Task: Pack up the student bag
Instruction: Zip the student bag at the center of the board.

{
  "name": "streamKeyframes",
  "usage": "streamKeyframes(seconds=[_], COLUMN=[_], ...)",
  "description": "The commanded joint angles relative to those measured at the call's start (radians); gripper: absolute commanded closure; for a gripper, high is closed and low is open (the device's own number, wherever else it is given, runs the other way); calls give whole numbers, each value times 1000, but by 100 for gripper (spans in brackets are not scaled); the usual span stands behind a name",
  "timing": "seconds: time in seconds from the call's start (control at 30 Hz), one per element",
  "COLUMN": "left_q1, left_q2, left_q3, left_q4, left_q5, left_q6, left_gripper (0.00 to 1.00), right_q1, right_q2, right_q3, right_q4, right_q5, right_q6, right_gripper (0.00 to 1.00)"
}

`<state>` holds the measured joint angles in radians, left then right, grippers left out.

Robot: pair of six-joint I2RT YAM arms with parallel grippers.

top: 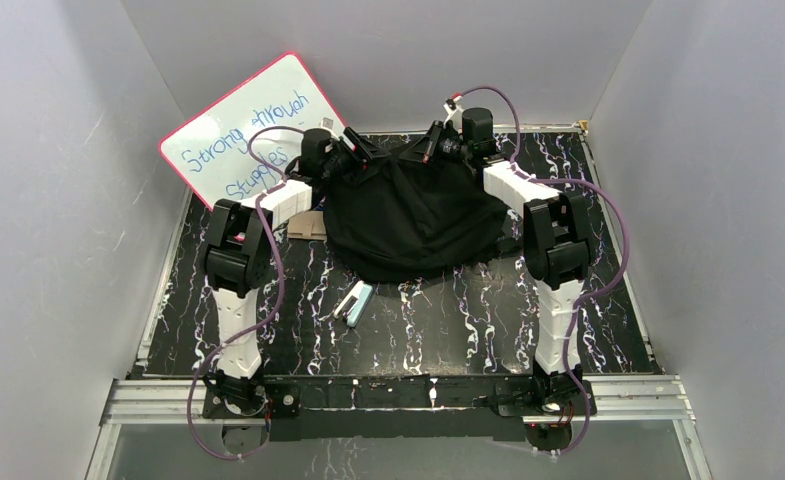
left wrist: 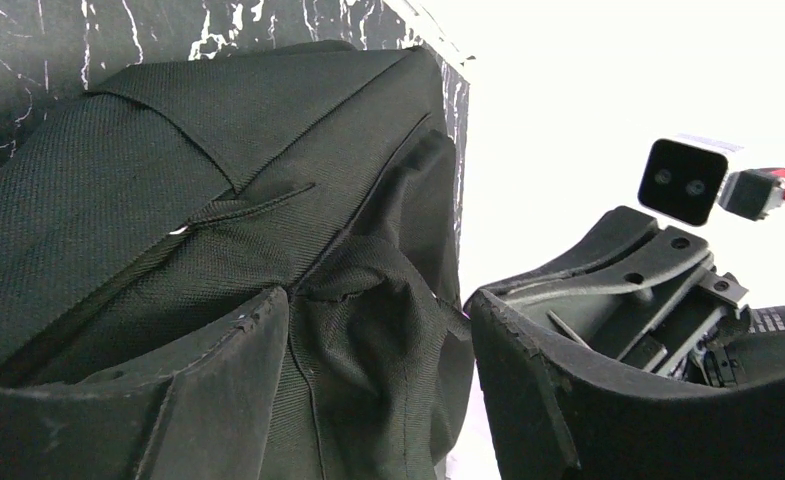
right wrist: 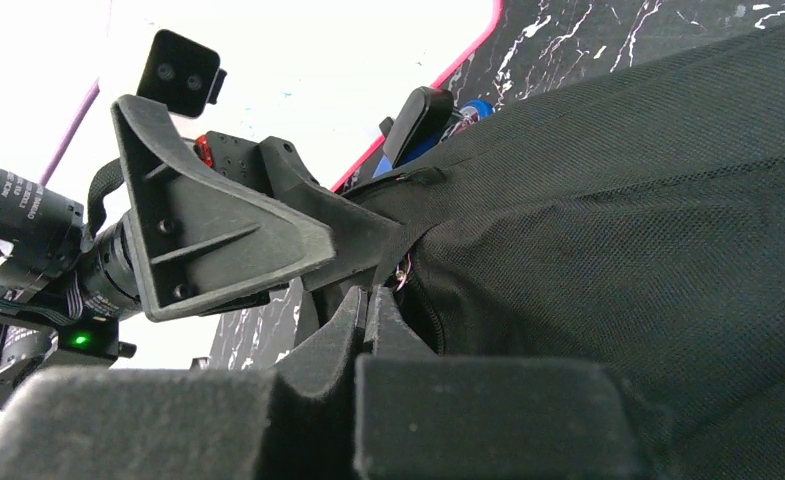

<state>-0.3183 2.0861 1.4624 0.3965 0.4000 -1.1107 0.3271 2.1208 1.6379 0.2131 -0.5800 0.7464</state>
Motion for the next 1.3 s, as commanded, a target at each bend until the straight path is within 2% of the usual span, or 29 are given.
streamKeyframes(seconds=[0.0,0.23,0.53,0.6,1.27], left_q1=[-19,-21,-21,-20,12], left_q2=[14,52,107,115,111], left_q3=[48,59,67,65,15], left_q4=[-42,-31,9,17,-17], left_q5=[3,0,29,35,1], left_q6=[8,-7,-5,-3,14], left_gripper=[36,51,93,100,100], right_q1=[-8,-11,-14,-17,-26], right_q2=[-71,-79,-104,-108,-279], right_q3=[5,3,-27,-32,-162], right_q4=[65,55,29,19,-260], right_q5=[-46,-77,-84,-86,44], right_q6=[-44,-79,-95,-99,-309], right_gripper=[100,100,100,100,100])
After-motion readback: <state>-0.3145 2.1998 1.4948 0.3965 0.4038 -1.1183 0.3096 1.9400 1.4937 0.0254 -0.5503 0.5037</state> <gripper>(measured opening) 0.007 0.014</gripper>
